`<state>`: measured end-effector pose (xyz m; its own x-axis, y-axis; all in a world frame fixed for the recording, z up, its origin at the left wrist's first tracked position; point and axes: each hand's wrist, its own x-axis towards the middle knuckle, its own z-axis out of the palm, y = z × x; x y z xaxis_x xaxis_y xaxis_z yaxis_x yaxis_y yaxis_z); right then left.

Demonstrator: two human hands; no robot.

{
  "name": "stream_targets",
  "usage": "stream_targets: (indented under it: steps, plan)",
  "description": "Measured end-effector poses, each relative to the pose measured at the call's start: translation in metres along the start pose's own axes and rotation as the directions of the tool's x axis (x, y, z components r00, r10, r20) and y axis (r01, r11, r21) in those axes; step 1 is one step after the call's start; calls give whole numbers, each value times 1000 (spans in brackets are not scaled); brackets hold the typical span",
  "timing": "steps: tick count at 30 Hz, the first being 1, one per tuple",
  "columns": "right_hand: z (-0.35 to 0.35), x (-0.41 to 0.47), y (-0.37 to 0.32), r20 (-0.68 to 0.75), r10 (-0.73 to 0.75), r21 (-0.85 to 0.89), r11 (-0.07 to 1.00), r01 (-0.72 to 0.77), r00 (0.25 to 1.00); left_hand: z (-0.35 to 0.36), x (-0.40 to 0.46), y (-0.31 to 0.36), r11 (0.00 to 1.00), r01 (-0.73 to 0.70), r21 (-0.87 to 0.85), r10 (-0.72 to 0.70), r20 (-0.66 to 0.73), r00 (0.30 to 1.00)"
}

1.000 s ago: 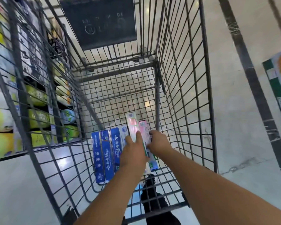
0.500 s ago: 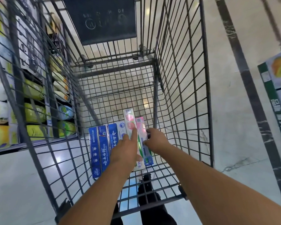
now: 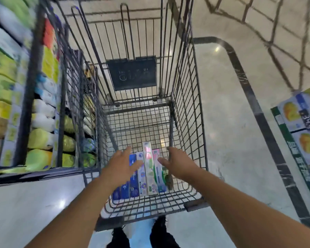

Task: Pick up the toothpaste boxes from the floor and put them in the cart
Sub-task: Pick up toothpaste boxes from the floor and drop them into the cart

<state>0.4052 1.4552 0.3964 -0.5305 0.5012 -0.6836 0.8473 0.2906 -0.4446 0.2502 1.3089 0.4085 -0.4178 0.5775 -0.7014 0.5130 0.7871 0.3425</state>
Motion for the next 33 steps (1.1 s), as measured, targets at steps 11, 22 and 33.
stream_targets:
  steps: [11, 22, 33]
  plan:
    - [-141, -130, -138, -40, -488, -593, 714, 372, 872, -180, -163, 29, 955, 0, 298, 75, -239, 968]
    - [-129, -226, -208, 22, -662, -711, 516, 477, 749, -202, -295, -13, 964, 57, 261, 40, -353, 935]
    - [62, -371, -325, 347, -756, -703, 182, 688, 555, -112, -499, -211, 961, 277, -6, -242, -505, 829]
